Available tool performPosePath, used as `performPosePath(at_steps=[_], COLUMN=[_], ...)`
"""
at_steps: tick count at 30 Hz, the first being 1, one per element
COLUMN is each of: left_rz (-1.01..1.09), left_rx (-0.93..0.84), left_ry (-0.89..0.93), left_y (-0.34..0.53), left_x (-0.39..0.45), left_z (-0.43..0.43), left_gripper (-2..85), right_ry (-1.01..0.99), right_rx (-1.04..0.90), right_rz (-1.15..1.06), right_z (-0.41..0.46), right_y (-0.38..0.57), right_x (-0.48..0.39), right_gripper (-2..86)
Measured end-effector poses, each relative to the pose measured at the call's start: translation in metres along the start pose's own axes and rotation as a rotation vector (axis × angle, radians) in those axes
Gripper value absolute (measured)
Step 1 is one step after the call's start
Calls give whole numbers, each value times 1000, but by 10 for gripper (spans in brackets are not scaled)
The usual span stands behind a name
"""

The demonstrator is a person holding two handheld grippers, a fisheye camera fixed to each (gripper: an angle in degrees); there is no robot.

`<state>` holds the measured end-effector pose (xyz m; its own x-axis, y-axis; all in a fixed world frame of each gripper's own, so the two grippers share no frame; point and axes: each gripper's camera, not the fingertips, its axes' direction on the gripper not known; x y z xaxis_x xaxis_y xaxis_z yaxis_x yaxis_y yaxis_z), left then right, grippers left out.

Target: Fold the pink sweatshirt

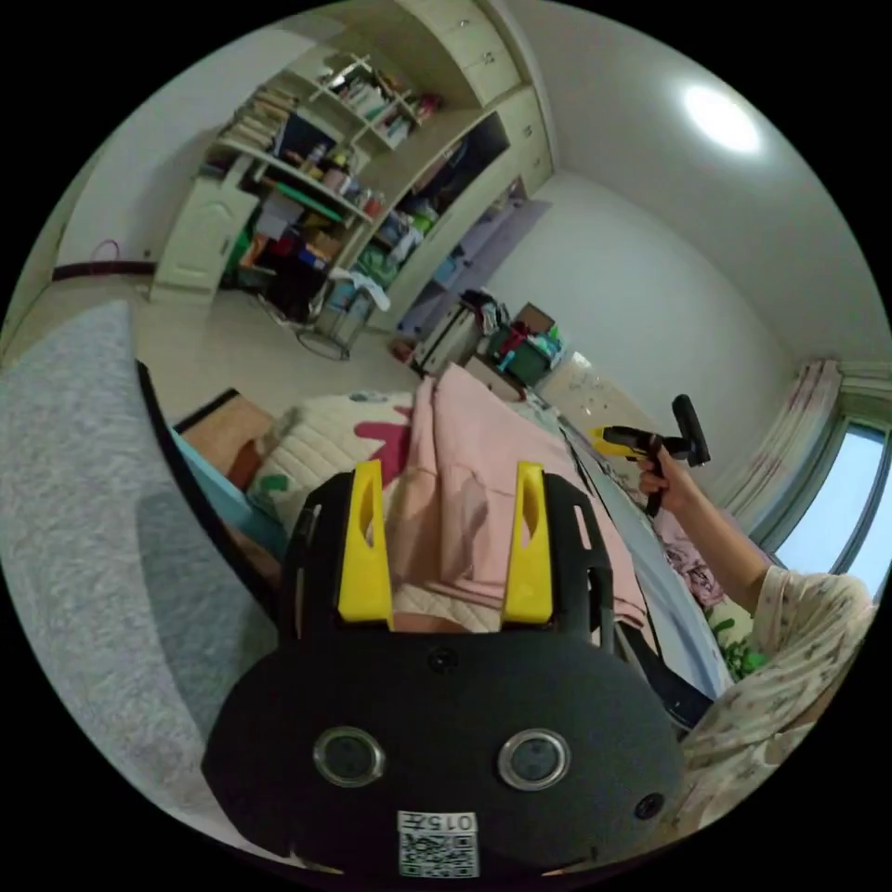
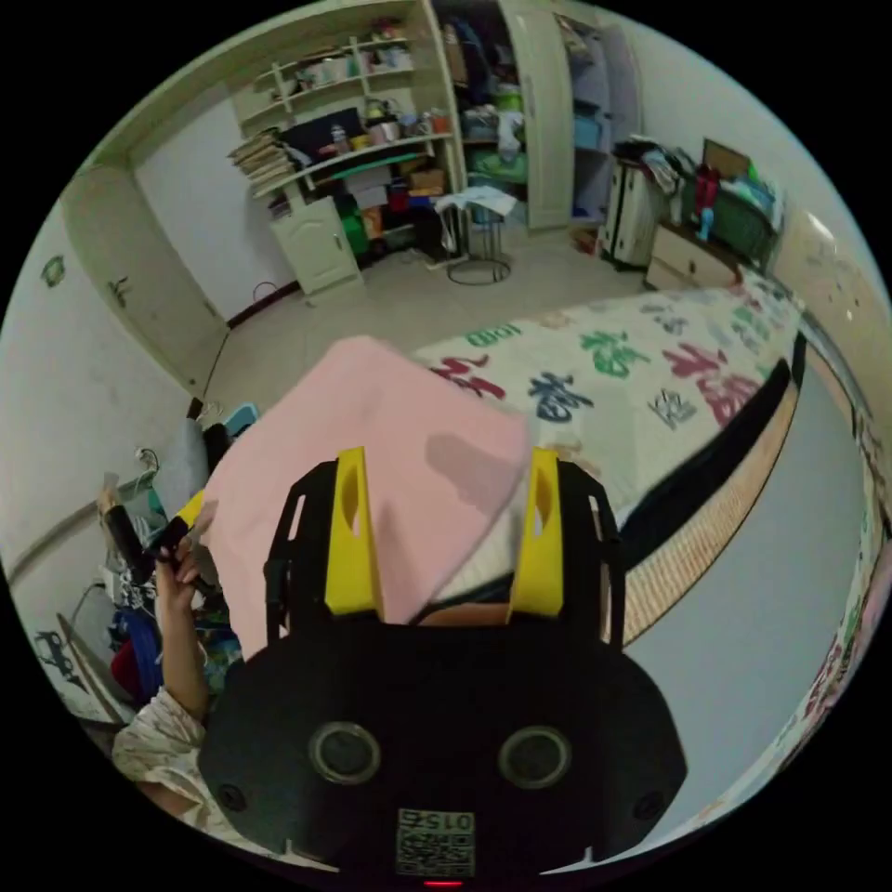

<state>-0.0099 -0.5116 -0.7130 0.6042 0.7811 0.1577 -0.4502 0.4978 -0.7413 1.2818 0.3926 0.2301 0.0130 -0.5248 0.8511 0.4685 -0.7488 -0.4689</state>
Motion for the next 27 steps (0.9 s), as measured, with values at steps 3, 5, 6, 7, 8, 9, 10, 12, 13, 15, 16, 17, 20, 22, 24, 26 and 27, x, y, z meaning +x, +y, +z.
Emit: performPosePath(at_steps=[3,5,6,7,8,9,10,12,13,15,16,17,20,22,24,26,27], left_rz=[-28,-56,-68,-55,-57,-48,-16,48,90,177,257,327,479,547,586,646,662], left_rx=[17,-6,-14,-31,-28,-25,-20,-5,23,52,69,95,133,88,-24,-248,-302], left_ry=[-142,-153,-149,-79,15,39,34,40,99,229,285,350,531,617,651,618,593], left_y=[6,2,0,-5,-10,-14,-21,-31,-35,-37,-32,-25,2,26,58,109,122], left_x=[17,25,27,34,43,51,72,114,143,191,228,262,329,363,392,415,417], left_z=[5,4,3,3,2,1,-3,-12,-21,-32,-41,-54,-86,-90,-74,-35,-26], left_gripper=[138,102,88,62,54,50,45,37,33,29,27,28,31,37,47,63,66], right_ry=[-145,-255,-251,-252,-256,-286,-343,-467,-547,-592,-599,-613,-698,-603,-431,-227,-150], right_rx=[-191,-336,-335,-298,-272,-192,-107,-5,36,87,132,148,215,213,207,208,245], right_rz=[-6,-75,-81,-96,-103,-108,-96,-78,-77,-123,-172,-187,-219,-230,-190,-97,-36], right_z=[27,52,56,47,40,17,-12,-57,-87,-132,-167,-184,-269,-327,-354,-373,-388], right_y=[-13,-19,-20,-22,-22,-19,-15,-8,-2,13,27,34,82,128,163,192,210], right_x=[38,38,39,40,40,43,51,70,83,92,99,104,142,164,176,189,195], right_gripper=[200,166,146,125,114,86,61,33,17,8,5,4,4,6,3,-1,-2])
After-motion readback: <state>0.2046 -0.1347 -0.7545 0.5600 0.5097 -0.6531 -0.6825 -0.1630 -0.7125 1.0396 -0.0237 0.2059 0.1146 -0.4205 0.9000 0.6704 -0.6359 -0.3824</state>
